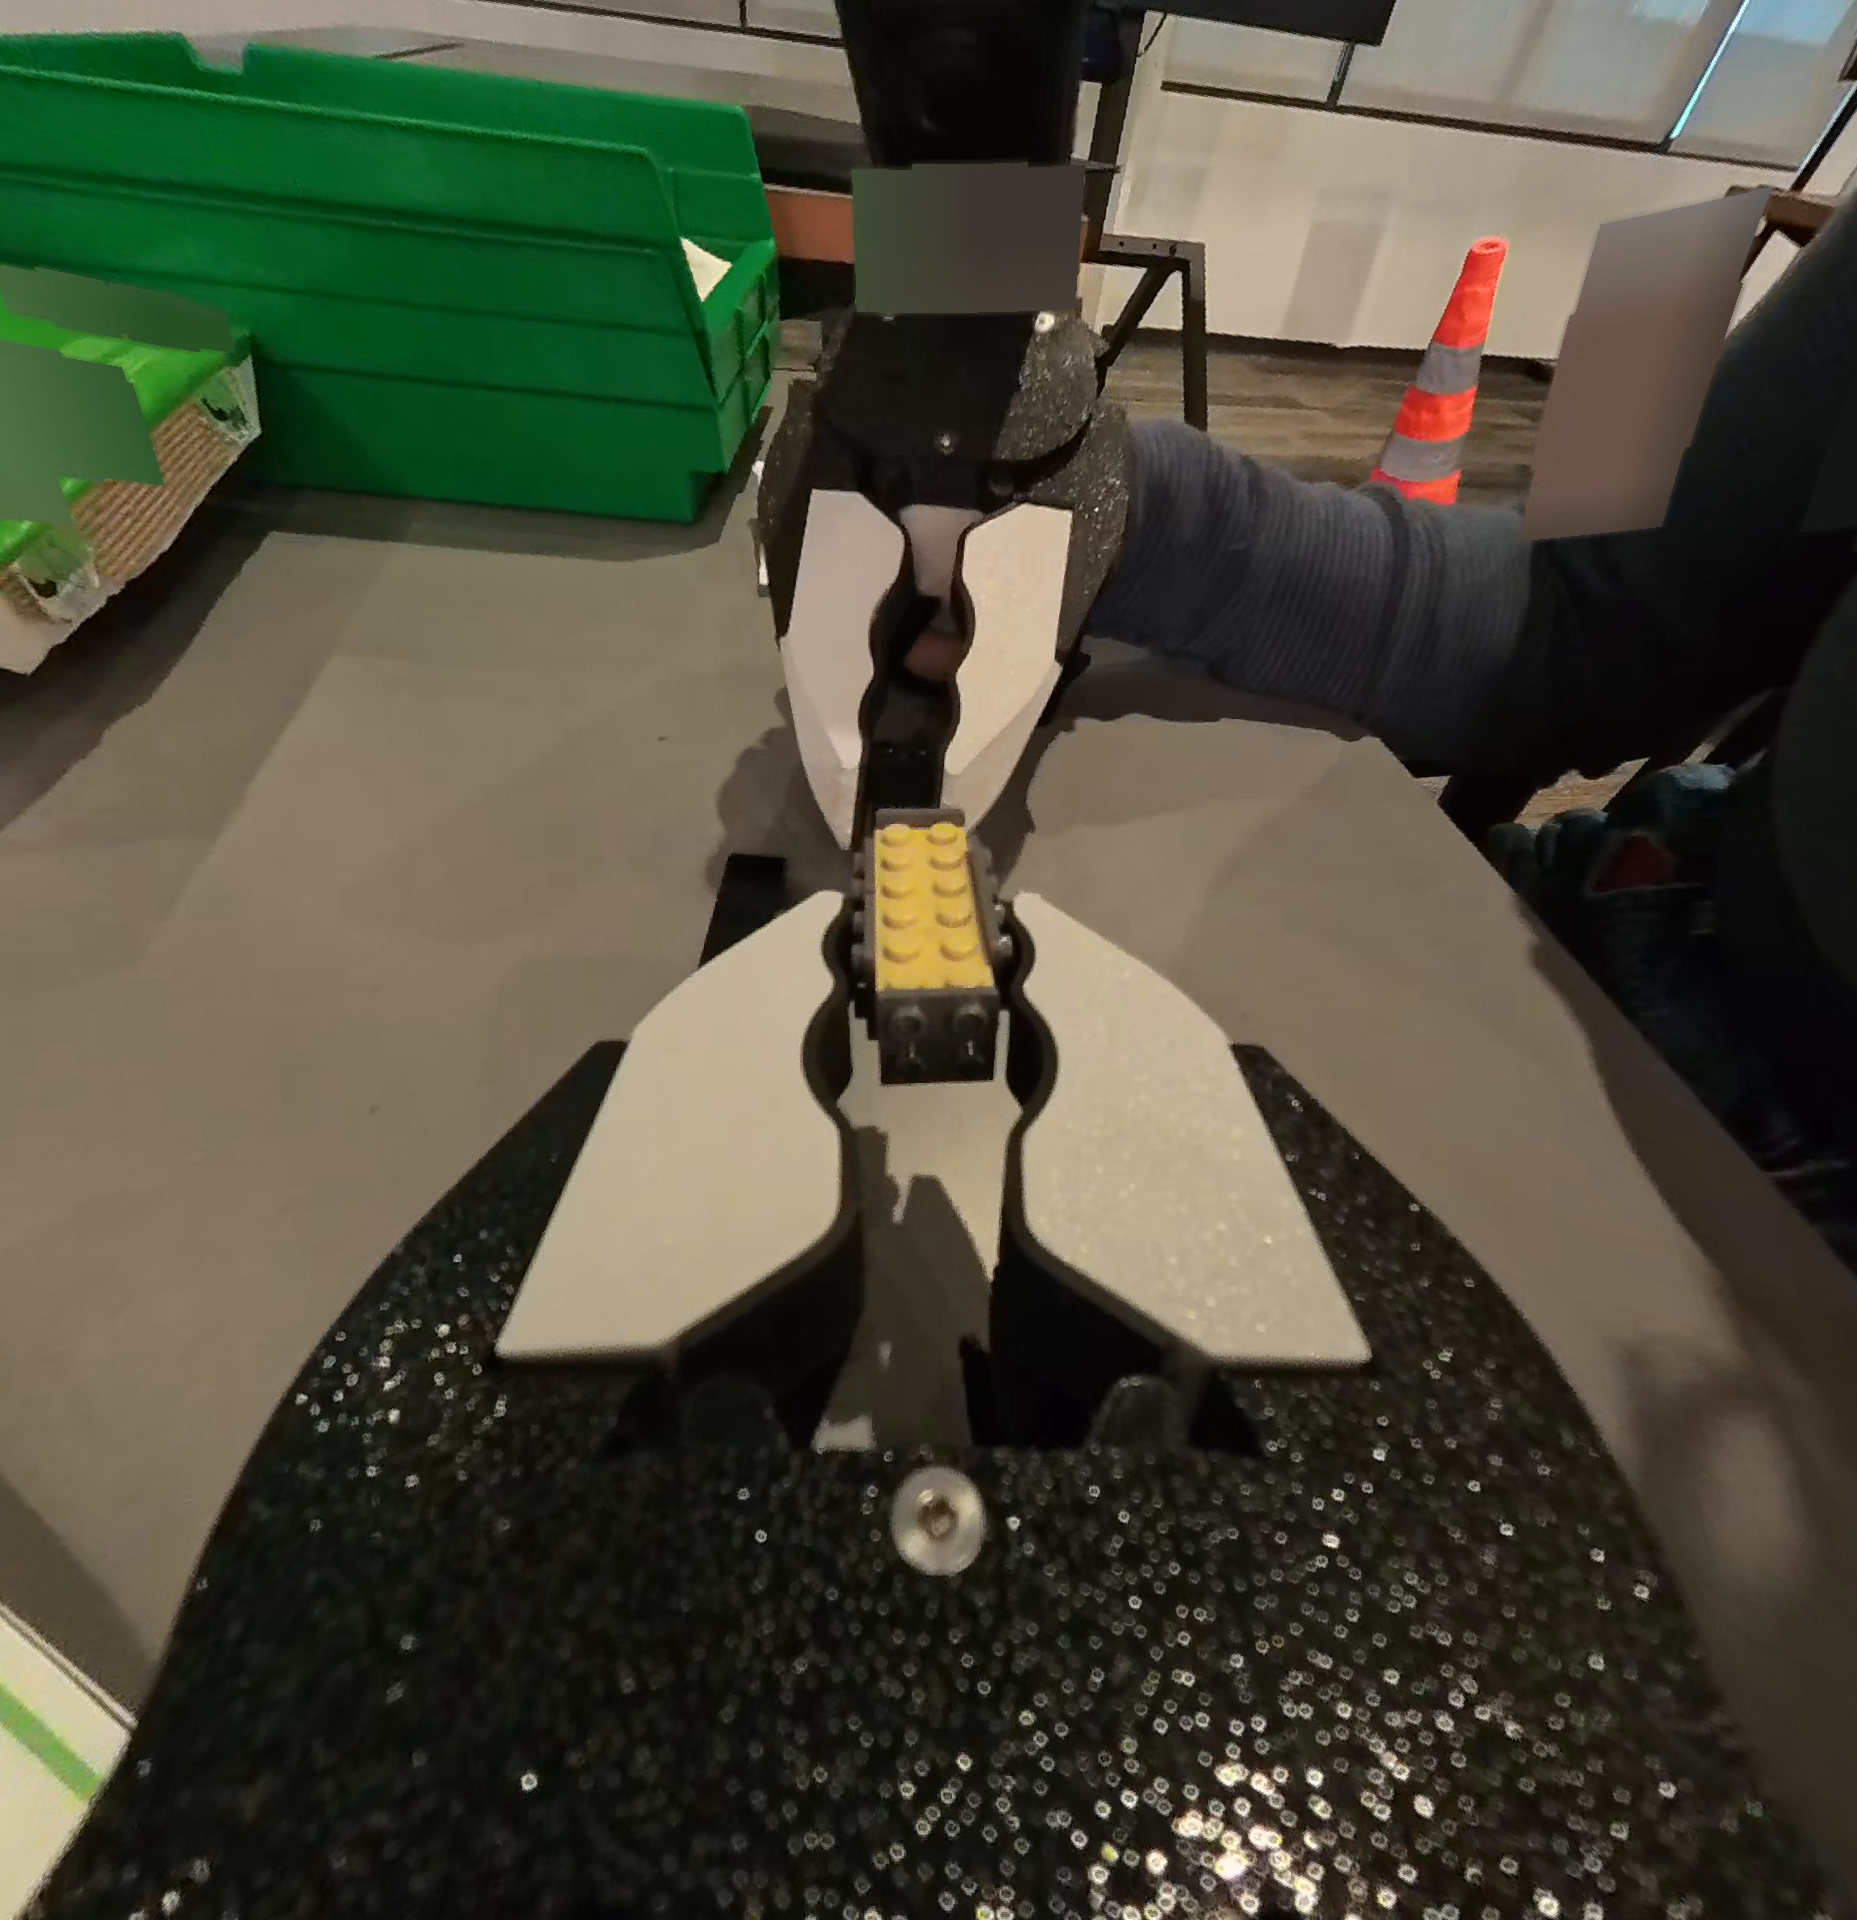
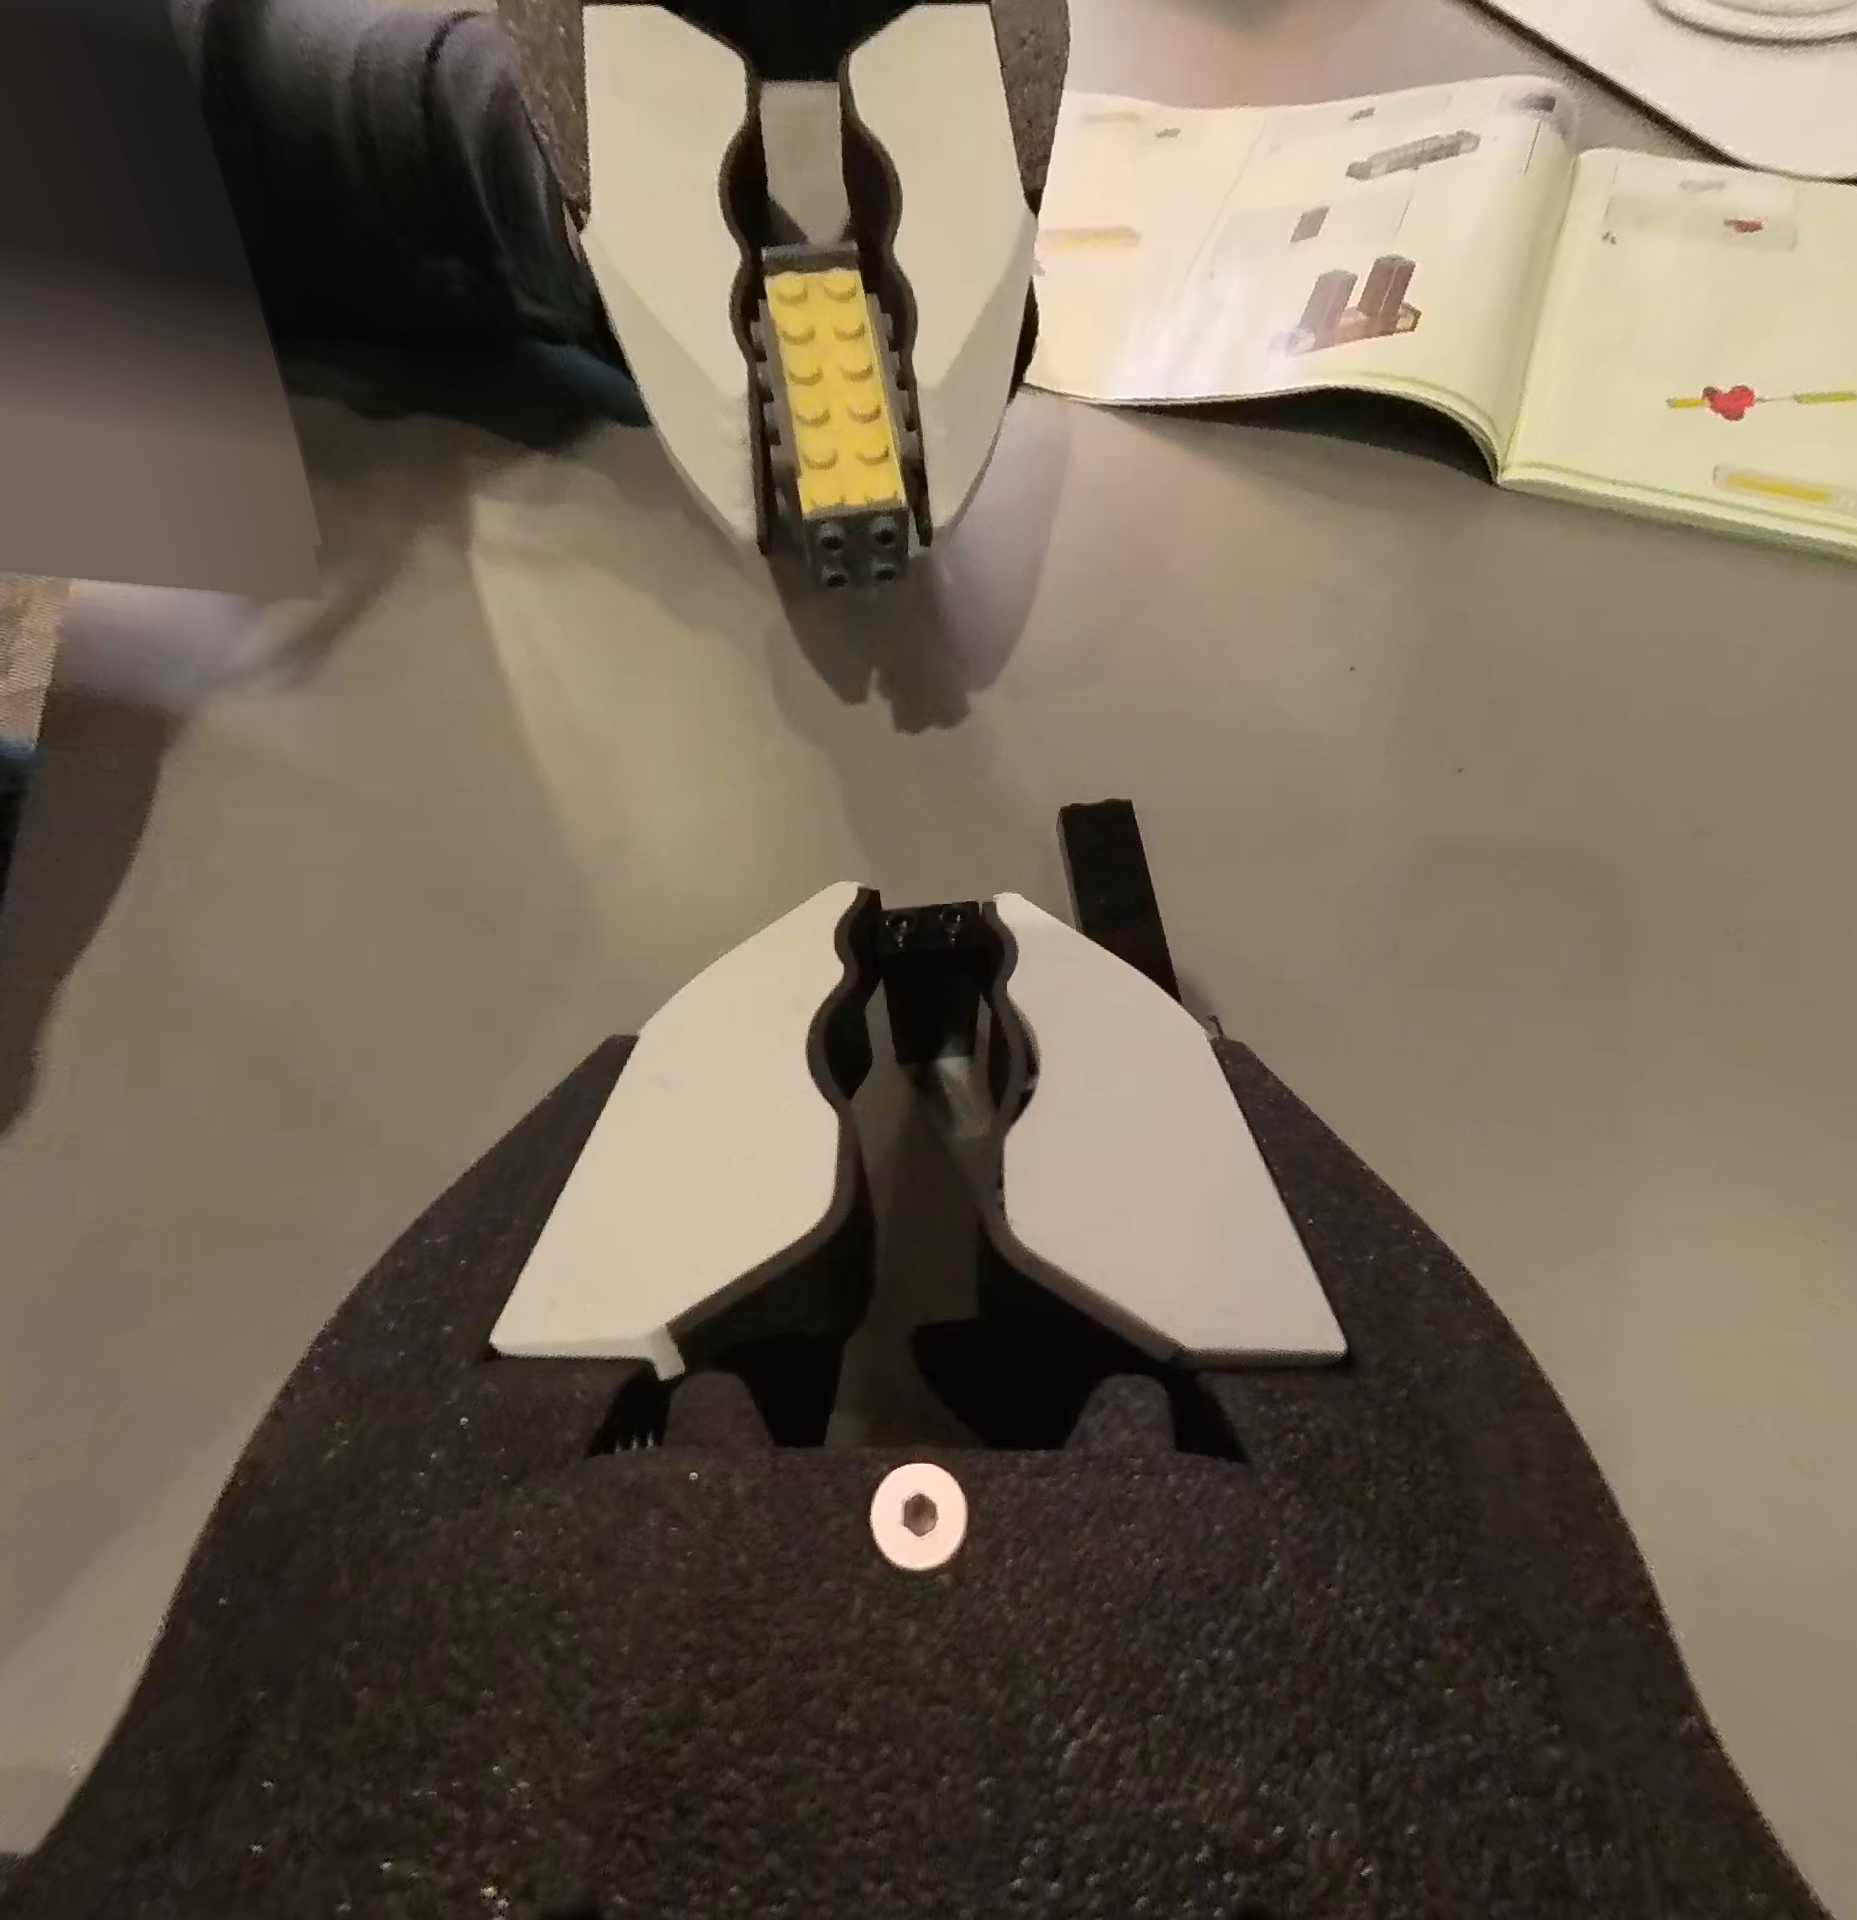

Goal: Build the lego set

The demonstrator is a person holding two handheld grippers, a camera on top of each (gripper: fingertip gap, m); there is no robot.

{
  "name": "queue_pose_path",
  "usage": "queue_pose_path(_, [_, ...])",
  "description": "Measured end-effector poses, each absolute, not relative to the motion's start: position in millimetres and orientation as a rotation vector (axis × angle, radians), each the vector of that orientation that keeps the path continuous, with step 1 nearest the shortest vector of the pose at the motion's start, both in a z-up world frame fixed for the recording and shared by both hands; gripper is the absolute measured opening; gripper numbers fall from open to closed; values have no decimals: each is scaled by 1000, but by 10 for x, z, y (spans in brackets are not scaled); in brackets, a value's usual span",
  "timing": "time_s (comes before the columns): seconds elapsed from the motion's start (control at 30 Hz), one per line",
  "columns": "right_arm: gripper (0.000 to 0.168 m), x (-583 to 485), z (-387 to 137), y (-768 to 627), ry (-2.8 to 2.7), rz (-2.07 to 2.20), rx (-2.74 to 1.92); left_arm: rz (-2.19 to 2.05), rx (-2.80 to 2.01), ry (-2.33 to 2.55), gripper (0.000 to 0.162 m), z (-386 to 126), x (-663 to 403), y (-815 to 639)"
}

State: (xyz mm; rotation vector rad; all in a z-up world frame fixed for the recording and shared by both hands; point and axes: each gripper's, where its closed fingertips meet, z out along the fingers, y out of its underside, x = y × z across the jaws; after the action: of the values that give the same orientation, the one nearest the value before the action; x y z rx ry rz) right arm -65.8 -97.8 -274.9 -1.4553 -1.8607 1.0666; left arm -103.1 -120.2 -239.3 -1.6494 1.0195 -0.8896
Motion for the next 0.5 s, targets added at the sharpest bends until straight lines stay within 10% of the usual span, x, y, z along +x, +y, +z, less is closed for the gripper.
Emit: queue_pose_path(0.5, [29, -648, -2774, -979, -1871, 1042, -1441, -908, -1641, 1022, 26, -2380, -1015, -1218])
